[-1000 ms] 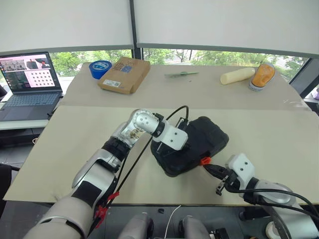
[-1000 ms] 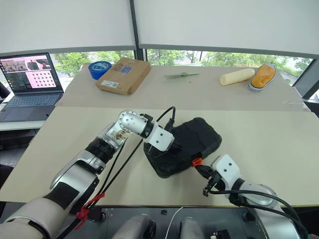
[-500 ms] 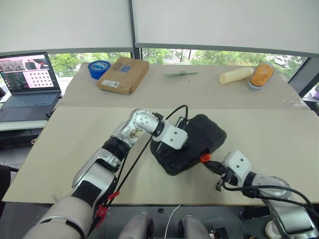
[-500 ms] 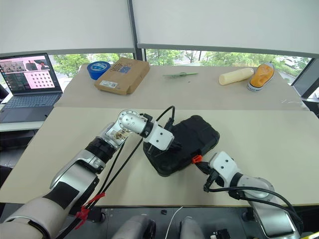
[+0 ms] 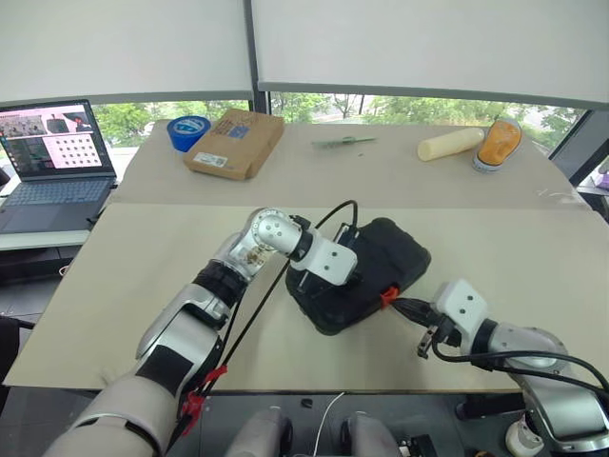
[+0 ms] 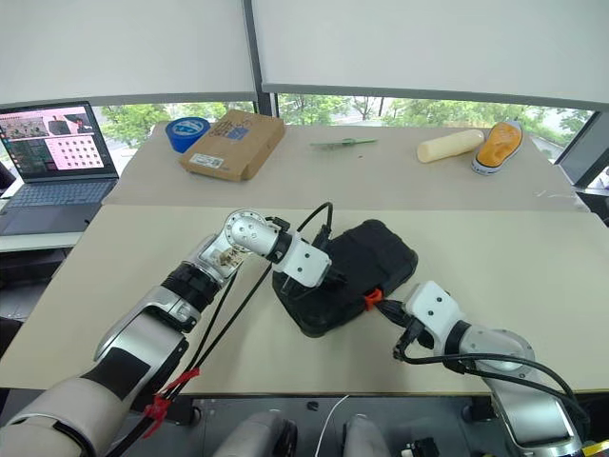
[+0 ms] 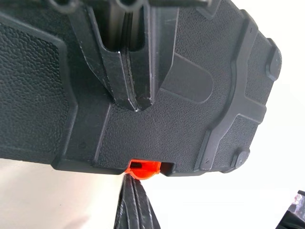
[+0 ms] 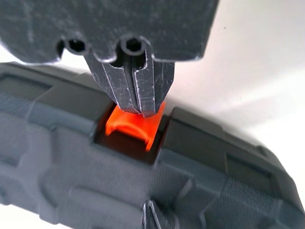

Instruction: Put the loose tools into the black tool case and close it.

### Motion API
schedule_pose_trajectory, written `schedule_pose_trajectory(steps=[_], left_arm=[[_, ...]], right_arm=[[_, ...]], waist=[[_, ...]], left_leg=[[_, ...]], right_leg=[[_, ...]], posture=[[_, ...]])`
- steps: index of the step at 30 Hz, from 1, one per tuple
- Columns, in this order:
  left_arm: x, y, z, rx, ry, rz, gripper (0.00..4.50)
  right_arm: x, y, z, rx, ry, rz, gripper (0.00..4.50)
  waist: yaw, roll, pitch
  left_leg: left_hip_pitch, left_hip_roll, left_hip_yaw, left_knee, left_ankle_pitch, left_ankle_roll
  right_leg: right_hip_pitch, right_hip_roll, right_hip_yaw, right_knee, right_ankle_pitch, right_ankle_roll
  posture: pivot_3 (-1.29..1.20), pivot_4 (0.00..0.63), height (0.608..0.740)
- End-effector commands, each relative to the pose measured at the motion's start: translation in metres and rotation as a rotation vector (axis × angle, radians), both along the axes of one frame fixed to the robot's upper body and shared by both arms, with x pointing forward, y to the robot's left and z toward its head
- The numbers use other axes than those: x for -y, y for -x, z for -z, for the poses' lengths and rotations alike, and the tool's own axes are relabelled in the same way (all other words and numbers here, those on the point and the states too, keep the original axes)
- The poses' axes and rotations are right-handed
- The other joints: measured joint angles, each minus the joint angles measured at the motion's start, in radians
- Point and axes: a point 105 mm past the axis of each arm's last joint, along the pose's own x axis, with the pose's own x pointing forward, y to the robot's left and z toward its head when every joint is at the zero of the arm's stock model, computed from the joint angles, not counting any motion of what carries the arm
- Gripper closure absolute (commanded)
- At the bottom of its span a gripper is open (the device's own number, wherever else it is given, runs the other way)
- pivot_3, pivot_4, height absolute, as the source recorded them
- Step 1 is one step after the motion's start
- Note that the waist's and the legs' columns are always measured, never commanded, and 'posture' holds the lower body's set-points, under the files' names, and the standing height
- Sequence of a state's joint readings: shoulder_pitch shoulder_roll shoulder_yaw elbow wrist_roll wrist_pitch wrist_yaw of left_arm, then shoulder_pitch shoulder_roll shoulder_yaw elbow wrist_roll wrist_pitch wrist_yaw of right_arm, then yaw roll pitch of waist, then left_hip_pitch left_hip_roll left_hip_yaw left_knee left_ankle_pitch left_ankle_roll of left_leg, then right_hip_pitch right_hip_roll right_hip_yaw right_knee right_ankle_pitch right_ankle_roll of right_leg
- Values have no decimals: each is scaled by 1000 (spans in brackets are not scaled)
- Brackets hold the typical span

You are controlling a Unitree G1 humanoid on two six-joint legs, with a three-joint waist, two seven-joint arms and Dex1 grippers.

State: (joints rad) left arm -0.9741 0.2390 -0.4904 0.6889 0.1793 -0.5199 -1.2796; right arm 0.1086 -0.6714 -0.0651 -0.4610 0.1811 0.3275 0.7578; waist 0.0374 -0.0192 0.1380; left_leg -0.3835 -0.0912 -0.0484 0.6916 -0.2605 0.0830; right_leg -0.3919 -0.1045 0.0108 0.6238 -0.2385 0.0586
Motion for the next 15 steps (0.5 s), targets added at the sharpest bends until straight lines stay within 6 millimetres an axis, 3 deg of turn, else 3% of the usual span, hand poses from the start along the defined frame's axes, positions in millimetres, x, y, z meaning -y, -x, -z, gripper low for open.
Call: schedule_pose_trajectory(steps=[1,4,5,8,11,15], left_arm=[[-8,14,51,-108,-171,5,4467],[-12,10,49,-123,-160,-30,4467],[-15,7,46,-134,-145,-56,4495],[-30,-1,31,-216,-81,-154,3797],[-56,-11,8,-293,-1,-274,2754],[-121,-8,-30,-443,76,-435,1467]], right_arm=[[-10,-6,-26,131,-24,-24,4500],[-6,-4,-25,83,-29,-16,4500],[-3,0,-25,56,-32,-29,4214],[7,13,-27,-24,-24,-68,3390],[28,19,-40,-104,-58,-64,2316],[57,33,-69,-214,-142,-127,1041]], waist=[[0,0,0],[0,0,0],[0,0,0],[2,1,0],[-6,-2,2],[-38,-2,2]], left_leg=[[0,0,0,0,0,0],[0,0,0,0,0,0],[0,0,0,0,0,0],[-1,0,0,0,0,0],[-3,0,-1,-1,0,3],[-9,0,1,-8,2,5]], right_leg=[[0,0,0,0,0,0],[0,0,0,0,0,0],[0,0,0,0,0,0],[0,0,0,0,0,0],[-4,0,0,0,0,0],[-14,3,2,2,6,-10]], posture=[[0,150,738],[0,150,738],[0,150,738],[0,150,738],[0,150,738],[0,150,738]])
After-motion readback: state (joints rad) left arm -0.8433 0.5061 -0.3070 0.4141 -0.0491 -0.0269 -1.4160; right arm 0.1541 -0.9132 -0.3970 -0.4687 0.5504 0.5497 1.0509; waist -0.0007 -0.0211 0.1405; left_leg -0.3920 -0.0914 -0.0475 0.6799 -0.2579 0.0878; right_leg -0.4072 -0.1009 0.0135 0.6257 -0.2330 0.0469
